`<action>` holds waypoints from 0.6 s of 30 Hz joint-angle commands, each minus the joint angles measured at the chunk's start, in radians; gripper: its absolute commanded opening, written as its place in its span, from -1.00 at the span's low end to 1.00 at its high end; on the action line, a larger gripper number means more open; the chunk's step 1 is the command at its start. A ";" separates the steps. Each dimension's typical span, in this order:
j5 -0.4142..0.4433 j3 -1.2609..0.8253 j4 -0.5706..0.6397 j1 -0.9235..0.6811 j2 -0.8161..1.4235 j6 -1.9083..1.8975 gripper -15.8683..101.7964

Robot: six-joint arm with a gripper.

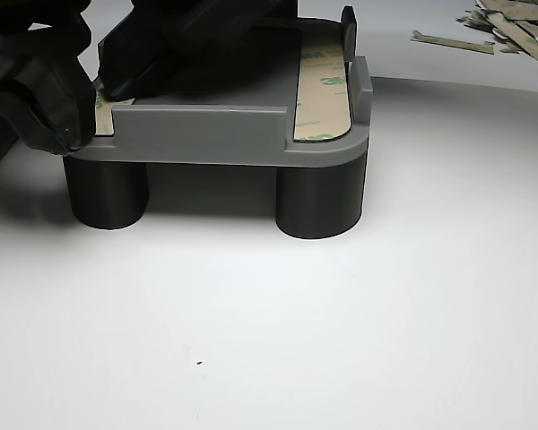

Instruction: Peel off protective film from adhesive tape.

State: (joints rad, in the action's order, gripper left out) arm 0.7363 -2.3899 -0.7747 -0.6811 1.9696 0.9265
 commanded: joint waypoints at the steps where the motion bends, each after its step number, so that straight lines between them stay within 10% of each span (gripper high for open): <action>1: 0.003 0.026 0.006 0.006 0.014 -0.003 -0.92; 18: 0.003 0.034 0.006 0.006 0.009 -0.008 -0.92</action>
State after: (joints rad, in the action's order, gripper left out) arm 0.7363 -2.3884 -0.7731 -0.6811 1.9635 0.9204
